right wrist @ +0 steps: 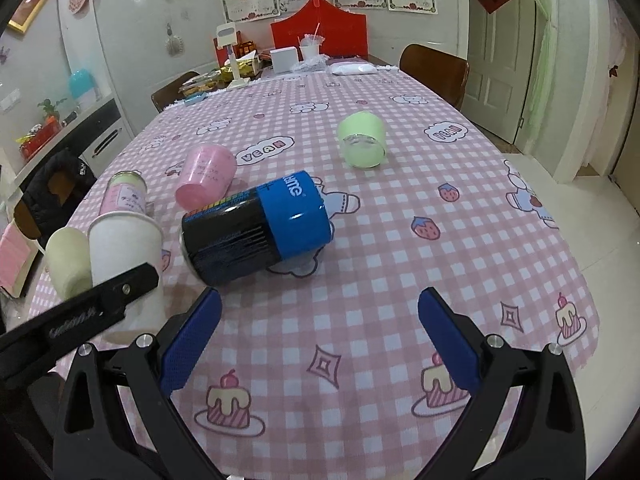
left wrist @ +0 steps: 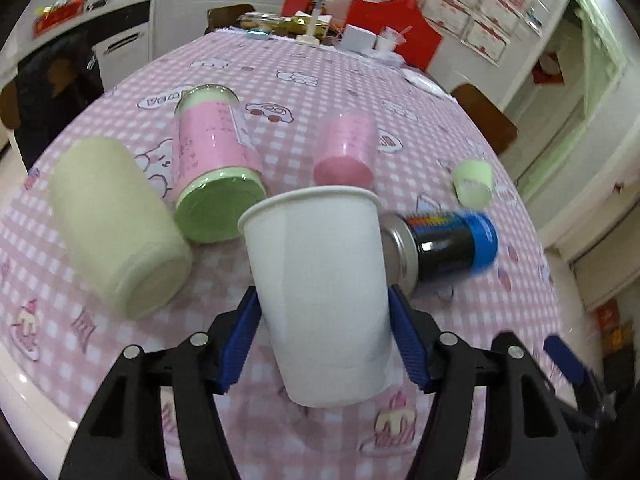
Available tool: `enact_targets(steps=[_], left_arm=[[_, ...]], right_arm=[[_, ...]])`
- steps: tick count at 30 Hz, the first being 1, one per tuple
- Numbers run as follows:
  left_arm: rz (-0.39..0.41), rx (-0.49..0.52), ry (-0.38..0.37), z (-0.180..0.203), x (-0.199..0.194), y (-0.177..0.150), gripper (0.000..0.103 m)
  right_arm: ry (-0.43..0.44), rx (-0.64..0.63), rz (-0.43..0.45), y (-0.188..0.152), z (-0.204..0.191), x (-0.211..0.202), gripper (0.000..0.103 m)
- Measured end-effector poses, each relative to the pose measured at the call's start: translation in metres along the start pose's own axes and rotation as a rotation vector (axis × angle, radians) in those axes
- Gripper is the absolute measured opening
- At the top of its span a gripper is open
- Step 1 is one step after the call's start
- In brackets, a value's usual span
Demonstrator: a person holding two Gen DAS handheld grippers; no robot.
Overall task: Flip cup upside down
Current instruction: 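Close the left gripper around the white paper cup and lift it, then grasp the white cup with the right gripper while the left gripper releases it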
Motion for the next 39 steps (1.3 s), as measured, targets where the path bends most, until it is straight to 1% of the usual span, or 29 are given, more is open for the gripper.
enact_targets(steps=[3,6,9,14,18,20,25,30,32,34,39], left_arm=[[-0.003,0.041,0.019,0.001,-0.013,-0.010,0.063],[-0.042,0.097,0.031,0.001,-0.021,-0.021,0.063],[-0.061,0.119,0.046,-0.001,-0.025,-0.030,0.064],[-0.111,0.143,0.038,-0.004,-0.023,-0.041,0.063],[-0.120,0.163,0.054,-0.002,-0.018,-0.048,0.064],[-0.125,0.175,0.049,0.000,-0.014,-0.050,0.064],[-0.112,0.233,0.064,0.006,-0.012,-0.052,0.065],[-0.142,0.222,0.059,0.005,-0.010,-0.051,0.067],[-0.146,0.221,0.053,0.005,-0.010,-0.052,0.068],[-0.138,0.233,0.062,0.006,-0.012,-0.052,0.070],[-0.122,0.237,0.055,0.009,-0.019,-0.047,0.072]], right_arm=[[0.009,-0.004,0.023,-0.008,0.000,-0.011,0.095],[0.015,-0.016,0.034,-0.016,0.000,-0.021,0.095],[0.037,-0.031,0.027,-0.025,-0.001,-0.029,0.095],[0.022,-0.061,0.021,-0.035,-0.005,-0.032,0.095],[0.026,-0.059,-0.001,-0.040,-0.004,-0.026,0.095],[0.024,-0.054,-0.007,-0.043,-0.003,-0.023,0.095],[0.041,-0.034,-0.017,-0.046,0.000,-0.021,0.095],[0.043,-0.033,-0.013,-0.045,0.002,-0.025,0.095],[0.040,-0.015,-0.025,-0.045,0.005,-0.027,0.095],[0.046,0.000,-0.015,-0.045,0.007,-0.031,0.095],[0.063,0.019,-0.002,-0.042,0.009,-0.043,0.095]])
Point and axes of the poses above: each gripper's, at about its wrist camera, not at the fingertips, and x roughly the way its jaws point, z to its right, y to its top, the point moved 1 cm from there along x, roughly the way its jaws point, and after that the axes turned 4 degrees about -y, right-handed, at the moved point
